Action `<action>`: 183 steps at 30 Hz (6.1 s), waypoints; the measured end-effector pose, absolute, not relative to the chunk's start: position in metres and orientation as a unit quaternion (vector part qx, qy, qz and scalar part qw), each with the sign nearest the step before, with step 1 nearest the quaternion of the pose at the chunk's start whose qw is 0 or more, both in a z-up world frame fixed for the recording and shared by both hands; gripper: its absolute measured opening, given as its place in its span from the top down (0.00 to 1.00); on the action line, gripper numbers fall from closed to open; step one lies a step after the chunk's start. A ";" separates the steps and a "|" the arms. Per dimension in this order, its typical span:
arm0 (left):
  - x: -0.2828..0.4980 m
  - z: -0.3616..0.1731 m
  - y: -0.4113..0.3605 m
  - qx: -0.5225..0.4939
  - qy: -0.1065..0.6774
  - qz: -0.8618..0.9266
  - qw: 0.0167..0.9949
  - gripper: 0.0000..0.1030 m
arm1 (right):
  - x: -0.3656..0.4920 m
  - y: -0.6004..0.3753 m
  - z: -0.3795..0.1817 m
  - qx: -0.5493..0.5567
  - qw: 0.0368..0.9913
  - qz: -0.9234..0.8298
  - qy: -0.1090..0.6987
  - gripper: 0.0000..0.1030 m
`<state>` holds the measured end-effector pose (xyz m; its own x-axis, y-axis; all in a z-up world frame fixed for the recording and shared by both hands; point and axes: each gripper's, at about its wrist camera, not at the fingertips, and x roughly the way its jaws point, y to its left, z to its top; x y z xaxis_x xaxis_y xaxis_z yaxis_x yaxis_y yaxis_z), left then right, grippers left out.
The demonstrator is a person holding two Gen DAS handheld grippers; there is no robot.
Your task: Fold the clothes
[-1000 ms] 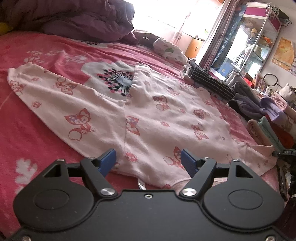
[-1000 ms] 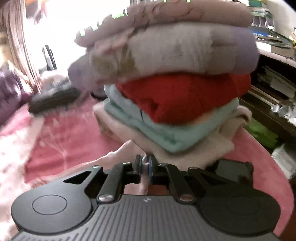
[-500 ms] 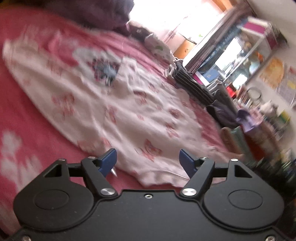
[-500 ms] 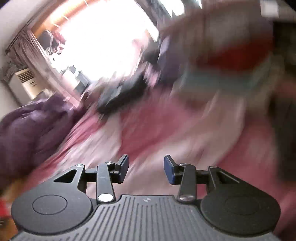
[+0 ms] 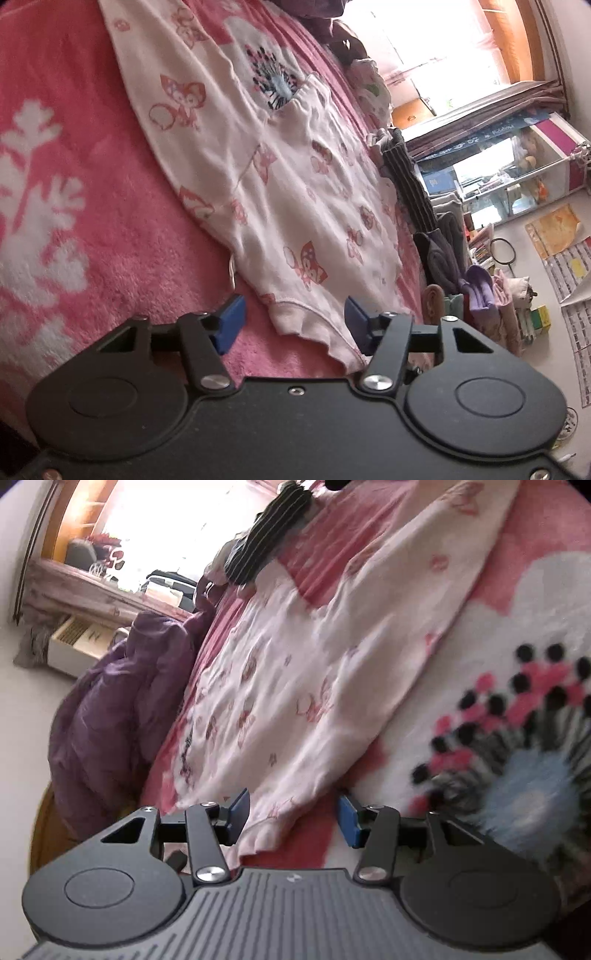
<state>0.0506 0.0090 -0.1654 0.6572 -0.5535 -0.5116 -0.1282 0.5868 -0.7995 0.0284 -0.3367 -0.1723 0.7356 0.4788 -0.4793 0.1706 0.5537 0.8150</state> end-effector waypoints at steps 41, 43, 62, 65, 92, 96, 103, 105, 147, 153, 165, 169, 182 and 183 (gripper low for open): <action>0.072 -0.129 0.142 -0.426 0.299 0.084 0.849 0.70 | 0.017 -0.349 -0.143 0.315 0.895 0.117 0.294 0.78; 0.080 -0.131 0.164 -0.436 0.286 0.112 0.846 0.69 | 0.022 -0.350 -0.149 0.307 0.897 0.110 0.300 0.78; 0.144 -0.126 0.261 -0.367 0.241 0.136 0.888 0.97 | 0.021 -0.353 -0.177 0.322 0.891 0.101 0.304 0.79; 0.155 -0.135 0.264 -0.350 0.274 0.128 0.887 0.96 | 0.020 -0.351 -0.177 0.314 0.894 0.101 0.304 0.79; 0.041 -0.132 -0.036 -0.057 0.372 -0.153 0.913 0.62 | -0.016 -0.221 -0.137 -0.069 0.928 0.235 0.280 0.66; 0.029 -0.146 -0.066 0.054 0.372 -0.161 0.912 0.49 | -0.015 -0.264 -0.120 0.046 0.940 0.189 0.281 0.65; 0.014 -0.139 -0.074 0.029 0.331 -0.178 0.926 0.49 | 0.000 -0.390 -0.119 0.277 0.929 -0.025 0.245 0.62; 0.014 -0.133 -0.078 0.029 0.328 -0.179 0.927 0.49 | 0.002 -0.425 -0.126 0.327 0.912 -0.079 0.235 0.58; 0.014 -0.154 -0.145 0.110 0.347 -0.210 0.908 0.50 | 0.059 -0.376 -0.129 0.158 0.951 0.148 0.221 0.85; 0.014 -0.146 -0.122 0.043 0.350 -0.236 0.905 0.50 | 0.088 -0.393 -0.157 0.205 0.929 0.067 0.302 1.00; 0.043 -0.145 -0.105 -0.056 0.331 -0.234 0.912 0.50 | 0.138 -0.391 -0.110 0.229 0.926 0.108 0.280 0.69; 0.043 -0.150 -0.110 -0.047 0.336 -0.250 0.907 0.50 | 0.213 -0.402 -0.103 0.278 0.904 0.109 0.306 0.67; 0.051 -0.159 -0.112 -0.027 0.352 -0.262 0.898 0.50 | 0.337 -0.403 -0.139 0.282 0.889 0.115 0.341 0.94; 0.051 -0.159 -0.112 -0.028 0.353 -0.262 0.898 0.50 | 0.339 -0.402 -0.138 0.267 0.895 0.108 0.340 0.94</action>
